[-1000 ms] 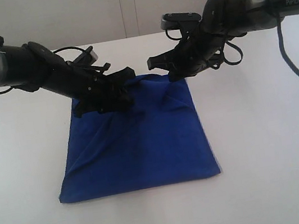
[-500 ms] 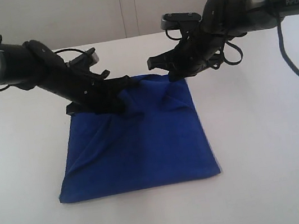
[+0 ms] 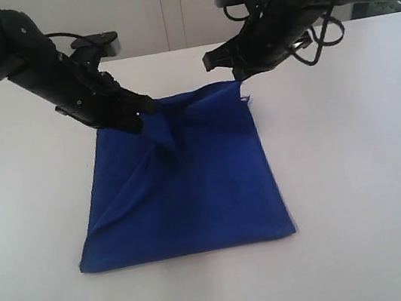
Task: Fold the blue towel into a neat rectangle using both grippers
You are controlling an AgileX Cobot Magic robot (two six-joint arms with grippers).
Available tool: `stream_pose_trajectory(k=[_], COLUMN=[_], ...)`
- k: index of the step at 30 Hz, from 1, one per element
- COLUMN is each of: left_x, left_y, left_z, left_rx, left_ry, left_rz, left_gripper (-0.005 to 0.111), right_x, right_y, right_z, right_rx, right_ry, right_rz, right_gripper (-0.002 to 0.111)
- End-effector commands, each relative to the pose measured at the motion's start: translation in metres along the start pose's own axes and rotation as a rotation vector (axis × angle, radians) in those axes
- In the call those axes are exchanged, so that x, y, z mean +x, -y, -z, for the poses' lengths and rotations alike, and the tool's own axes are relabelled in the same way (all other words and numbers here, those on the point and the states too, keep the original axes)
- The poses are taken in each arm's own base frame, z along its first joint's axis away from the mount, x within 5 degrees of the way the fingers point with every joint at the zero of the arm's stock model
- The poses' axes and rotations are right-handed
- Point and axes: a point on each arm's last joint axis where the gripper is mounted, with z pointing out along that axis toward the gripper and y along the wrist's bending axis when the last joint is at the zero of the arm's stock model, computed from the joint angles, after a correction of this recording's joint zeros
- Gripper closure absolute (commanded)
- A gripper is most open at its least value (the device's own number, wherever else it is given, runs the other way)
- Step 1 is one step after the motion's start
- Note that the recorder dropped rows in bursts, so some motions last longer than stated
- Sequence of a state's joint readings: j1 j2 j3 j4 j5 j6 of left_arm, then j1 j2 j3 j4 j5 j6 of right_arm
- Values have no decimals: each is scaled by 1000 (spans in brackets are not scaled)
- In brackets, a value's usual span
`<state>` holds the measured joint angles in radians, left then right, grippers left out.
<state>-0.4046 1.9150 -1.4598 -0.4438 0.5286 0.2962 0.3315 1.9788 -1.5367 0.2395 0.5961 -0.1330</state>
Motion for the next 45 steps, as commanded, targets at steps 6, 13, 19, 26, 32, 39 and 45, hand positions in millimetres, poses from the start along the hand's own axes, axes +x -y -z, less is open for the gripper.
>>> stream_pose_trajectory(k=[6, 13, 19, 26, 32, 39, 45], left_x=[1, 12, 30, 54, 76, 99, 125], left_y=[36, 61, 79, 97, 112, 125, 128], left_z=[87, 147, 190, 232, 269, 288, 293], left_rx=[83, 112, 147, 178, 193, 244, 245], left_ry=[0, 34, 18, -2, 38, 96, 98], left_rz=[-156, -205, -258, -299, -321, -307, -282], left_gripper=[107, 107, 107, 107, 107, 107, 107], right_x=[-4, 0, 7, 23, 33, 60, 93], right_y=[-9, -21, -37, -57, -62, -64, -62], right_z=[76, 139, 189, 237, 271, 288, 291], right_rx=[2, -27, -136, -302, -308, -326, -333], right_ry=[-44, -44, -1, 13, 80, 93, 65], right_rz=[201, 266, 326, 377, 401, 401, 391], right_gripper=[108, 108, 108, 108, 108, 108, 108])
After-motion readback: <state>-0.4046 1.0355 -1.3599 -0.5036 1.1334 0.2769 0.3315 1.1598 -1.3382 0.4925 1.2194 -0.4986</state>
